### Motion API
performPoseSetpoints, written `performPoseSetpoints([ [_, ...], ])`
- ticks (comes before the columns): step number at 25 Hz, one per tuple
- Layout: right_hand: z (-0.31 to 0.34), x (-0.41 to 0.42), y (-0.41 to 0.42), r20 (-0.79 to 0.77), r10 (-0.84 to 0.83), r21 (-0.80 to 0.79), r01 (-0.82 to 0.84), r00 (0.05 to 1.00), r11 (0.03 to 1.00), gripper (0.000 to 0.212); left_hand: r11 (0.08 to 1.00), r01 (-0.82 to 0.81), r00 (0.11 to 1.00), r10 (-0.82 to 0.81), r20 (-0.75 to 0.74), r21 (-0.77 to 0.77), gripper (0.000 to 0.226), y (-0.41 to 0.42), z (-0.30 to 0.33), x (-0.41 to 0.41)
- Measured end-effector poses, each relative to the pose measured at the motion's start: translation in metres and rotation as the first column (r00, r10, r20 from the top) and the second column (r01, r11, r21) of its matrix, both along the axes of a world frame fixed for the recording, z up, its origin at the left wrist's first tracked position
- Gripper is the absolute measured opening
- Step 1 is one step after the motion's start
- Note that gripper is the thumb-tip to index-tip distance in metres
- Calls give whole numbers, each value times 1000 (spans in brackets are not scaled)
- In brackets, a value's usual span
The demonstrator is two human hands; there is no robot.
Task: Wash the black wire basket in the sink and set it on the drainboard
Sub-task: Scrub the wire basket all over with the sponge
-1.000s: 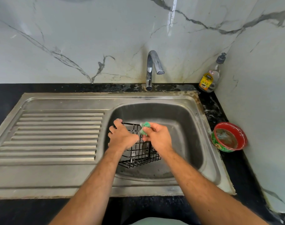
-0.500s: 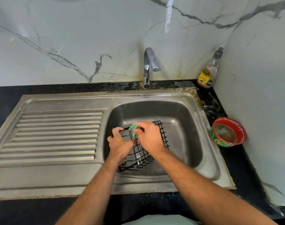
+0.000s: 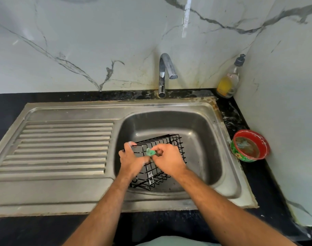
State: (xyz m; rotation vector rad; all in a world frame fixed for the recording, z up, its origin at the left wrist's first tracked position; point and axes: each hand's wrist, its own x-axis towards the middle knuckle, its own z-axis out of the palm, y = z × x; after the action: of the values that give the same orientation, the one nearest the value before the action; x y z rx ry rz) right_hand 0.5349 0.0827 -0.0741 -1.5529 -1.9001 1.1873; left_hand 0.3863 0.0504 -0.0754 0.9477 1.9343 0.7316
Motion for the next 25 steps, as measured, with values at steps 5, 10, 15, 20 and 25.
performPoseSetpoints([
  [5, -8, 16, -18, 27, 121, -92, -118, 992, 989, 18, 999, -44, 999, 43, 5, 20, 58, 2, 4, 4],
  [10, -5, 15, -19, -72, -9, -35, 7, 997, 999, 15, 999, 3, 1000, -3, -14, -47, 53, 6, 4, -1],
  [15, 5, -5, 11, -2, -153, 190, 150, 988, 970, 20, 999, 18, 997, -21, -72, -49, 46, 4, 11, 5],
  [20, -20, 14, -27, 123, 53, 127, -68, 991, 990, 25, 997, 11, 998, -16, -64, -79, 46, 5, 11, 0],
  [25, -19, 13, -19, 86, -8, 199, -10, 996, 980, 21, 998, 12, 998, -16, -56, -58, 48, 2, 11, 3],
])
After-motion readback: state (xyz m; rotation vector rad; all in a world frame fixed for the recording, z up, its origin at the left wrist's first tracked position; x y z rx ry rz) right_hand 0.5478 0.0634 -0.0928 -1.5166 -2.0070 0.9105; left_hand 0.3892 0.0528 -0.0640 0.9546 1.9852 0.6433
